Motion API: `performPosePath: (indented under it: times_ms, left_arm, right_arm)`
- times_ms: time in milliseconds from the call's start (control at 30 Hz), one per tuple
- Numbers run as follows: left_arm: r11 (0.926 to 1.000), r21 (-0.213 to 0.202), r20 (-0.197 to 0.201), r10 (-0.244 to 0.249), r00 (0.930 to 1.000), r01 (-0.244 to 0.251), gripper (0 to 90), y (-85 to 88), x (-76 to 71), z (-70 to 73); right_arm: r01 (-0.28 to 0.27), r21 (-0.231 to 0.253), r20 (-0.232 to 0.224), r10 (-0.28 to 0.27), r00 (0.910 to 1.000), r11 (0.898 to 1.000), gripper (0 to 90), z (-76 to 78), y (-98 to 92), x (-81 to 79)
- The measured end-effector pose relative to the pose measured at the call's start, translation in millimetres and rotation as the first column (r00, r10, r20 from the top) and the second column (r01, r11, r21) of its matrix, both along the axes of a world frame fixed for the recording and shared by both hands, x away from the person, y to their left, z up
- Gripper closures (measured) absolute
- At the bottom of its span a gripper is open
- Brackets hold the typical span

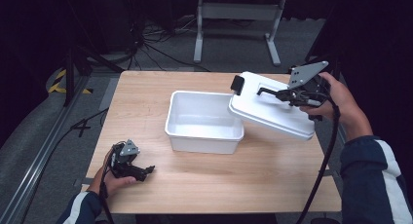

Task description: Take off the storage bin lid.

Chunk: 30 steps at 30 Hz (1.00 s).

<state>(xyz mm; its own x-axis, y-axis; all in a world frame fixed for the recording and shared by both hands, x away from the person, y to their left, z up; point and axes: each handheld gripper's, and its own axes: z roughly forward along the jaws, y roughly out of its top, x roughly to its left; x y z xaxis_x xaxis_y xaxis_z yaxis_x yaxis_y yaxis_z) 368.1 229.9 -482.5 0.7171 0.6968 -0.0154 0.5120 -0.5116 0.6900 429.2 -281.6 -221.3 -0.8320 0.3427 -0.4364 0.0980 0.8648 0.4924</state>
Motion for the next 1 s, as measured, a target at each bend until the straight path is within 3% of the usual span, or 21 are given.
performPosePath:
  times_ms: [567, 1000]
  left_arm:
    - [1.0, -0.001, -0.001, 0.001, 1.0, -0.001, 1.5, -0.1, -0.1, 0.0]
    - [1.0, 0.0, 0.0, 0.0, 1.0, 0.0, 1.5, 0.0, 0.0, 0.0]
  right_arm:
    - [0.07, 0.011, -0.005, -0.07, 0.9975, 0.997, 84.2, -6.4, -43.1, -9.2]
    - [0.097, -0.002, -0.031, -0.097, 0.9948, 0.995, 84.2, -24.4, -52.0, -4.1]
